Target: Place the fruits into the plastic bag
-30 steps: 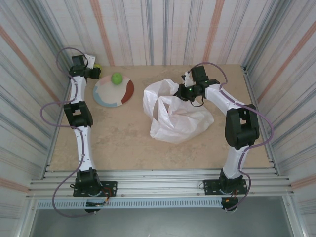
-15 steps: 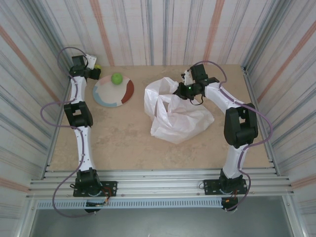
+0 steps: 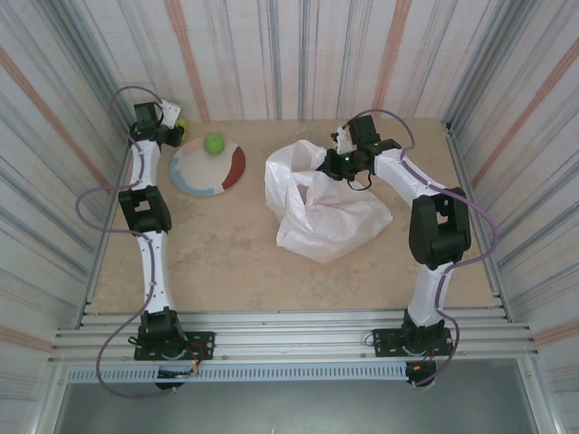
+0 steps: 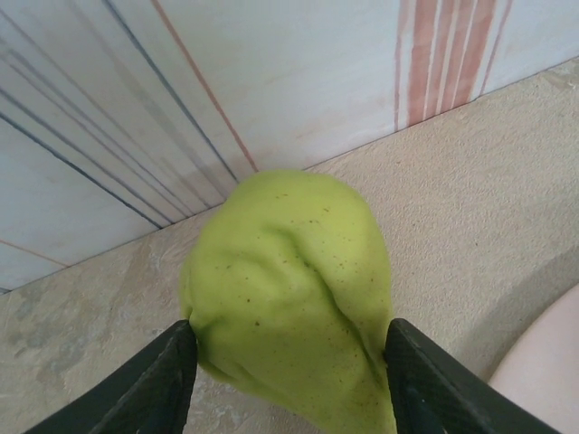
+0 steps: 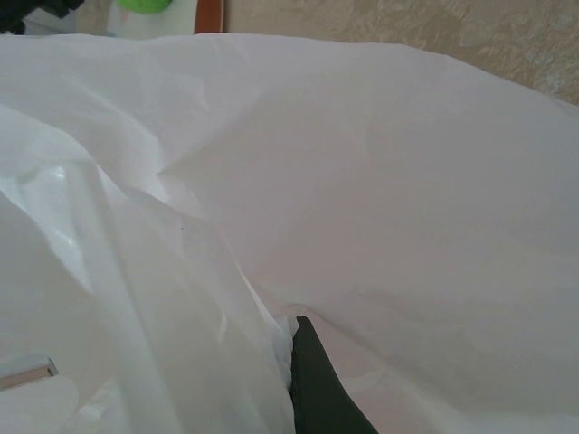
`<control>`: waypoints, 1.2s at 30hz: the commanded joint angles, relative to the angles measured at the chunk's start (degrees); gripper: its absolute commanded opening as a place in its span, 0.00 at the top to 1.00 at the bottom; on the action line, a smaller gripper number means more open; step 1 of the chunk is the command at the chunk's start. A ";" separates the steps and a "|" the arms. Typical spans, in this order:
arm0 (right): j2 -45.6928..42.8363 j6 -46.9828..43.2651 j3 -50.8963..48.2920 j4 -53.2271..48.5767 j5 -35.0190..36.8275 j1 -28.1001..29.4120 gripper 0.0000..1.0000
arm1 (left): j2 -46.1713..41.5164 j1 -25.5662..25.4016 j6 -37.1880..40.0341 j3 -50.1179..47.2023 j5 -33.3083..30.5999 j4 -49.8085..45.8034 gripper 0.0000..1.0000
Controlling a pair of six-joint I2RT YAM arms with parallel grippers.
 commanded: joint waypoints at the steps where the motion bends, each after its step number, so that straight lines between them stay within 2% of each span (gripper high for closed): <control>1: 1.01 -0.54 1.95 -1.30 0.02 -0.28 1.00 | -0.08 -0.18 -0.33 -1.21 0.91 0.32 0.46; 5: 1.11 -0.54 2.73 -1.59 -0.21 -0.20 1.00 | -3.85 -0.23 -1.20 -7.13 2.03 1.88 0.49; 9: 1.35 -0.39 3.61 -1.49 -0.44 -0.05 1.00 | -9.04 -1.01 1.18 -15.05 0.86 4.41 0.49; 23: 1.89 -0.35 4.11 -1.14 -0.70 0.50 1.00 | -20.23 -0.78 -2.66 -22.31 5.49 -1.13 0.53; 25: 2.21 -0.25 4.29 -1.05 -0.78 0.41 1.00 | -21.12 -0.77 -3.88 -23.51 4.25 0.92 0.47; 29: 2.77 0.09 4.33 -0.62 -1.12 0.43 1.00 | -19.02 -1.18 -4.65 -21.14 0.69 3.03 0.24; 33: 3.18 0.10 4.49 -0.69 -0.80 0.51 1.00 | -13.07 -2.41 0.20 -13.81 -3.03 1.38 0.14; 36: 3.31 0.10 4.72 -0.91 -0.77 0.52 1.00 | -10.72 -2.87 3.08 -13.53 -5.09 4.82 0.08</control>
